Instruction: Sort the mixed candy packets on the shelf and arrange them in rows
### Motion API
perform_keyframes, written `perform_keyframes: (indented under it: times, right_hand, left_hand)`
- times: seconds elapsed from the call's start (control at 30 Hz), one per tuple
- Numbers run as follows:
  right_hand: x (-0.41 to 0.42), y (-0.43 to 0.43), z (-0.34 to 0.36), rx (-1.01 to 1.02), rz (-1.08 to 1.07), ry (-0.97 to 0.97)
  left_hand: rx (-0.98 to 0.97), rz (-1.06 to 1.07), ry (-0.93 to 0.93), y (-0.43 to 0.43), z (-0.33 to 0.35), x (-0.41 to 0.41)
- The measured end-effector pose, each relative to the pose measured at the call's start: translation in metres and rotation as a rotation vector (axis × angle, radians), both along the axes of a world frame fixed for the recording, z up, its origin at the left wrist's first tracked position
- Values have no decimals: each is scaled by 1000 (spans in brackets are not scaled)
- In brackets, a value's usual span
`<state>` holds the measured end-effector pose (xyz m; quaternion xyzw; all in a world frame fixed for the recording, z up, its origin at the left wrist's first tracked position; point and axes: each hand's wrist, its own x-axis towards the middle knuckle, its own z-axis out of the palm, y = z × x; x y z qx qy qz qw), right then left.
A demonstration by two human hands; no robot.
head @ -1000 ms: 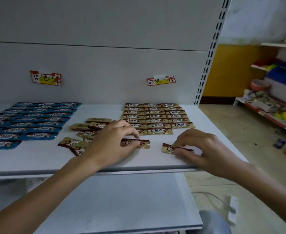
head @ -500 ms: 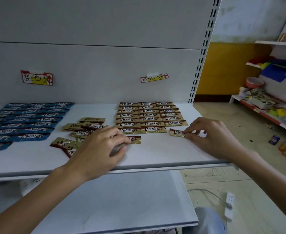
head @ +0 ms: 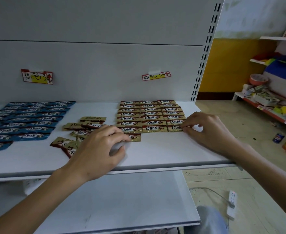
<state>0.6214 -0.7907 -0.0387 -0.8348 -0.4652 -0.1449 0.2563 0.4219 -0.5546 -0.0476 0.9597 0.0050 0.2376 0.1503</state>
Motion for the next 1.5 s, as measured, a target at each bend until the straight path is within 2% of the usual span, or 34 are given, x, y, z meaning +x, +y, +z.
perform_keyframes:
  times: [0.37, 0.67, 0.87, 0.97, 1.07, 1.2, 1.33, 1.5]
  right_hand:
    - [3, 4, -2, 20, 0, -12]
    - [1, 4, -1, 15, -10, -21]
    - [-13, 29, 13, 78, 4, -27]
    - [-32, 65, 22, 61, 103, -22]
    - [-46, 107, 27, 27, 224, 41]
    - [-54, 160, 33, -77, 345, 100]
    - [-55, 197, 33, -205, 401, 121]
    - [-50, 222, 28, -290, 391, 84]
  left_hand:
    - [26, 12, -2, -2, 3, -1]
    - [40, -59, 11, -1, 2, 1]
    - [-101, -55, -131, 5, 10, -5]
    - [-69, -13, -149, 22, 21, -13]
    - [-48, 99, -93, 51, 33, -20]
    - [-121, 242, 50, 93, 37, -23]
    - [-119, 256, 180, 110, 34, -17]
    - [-74, 239, 234, 118, 29, -8]
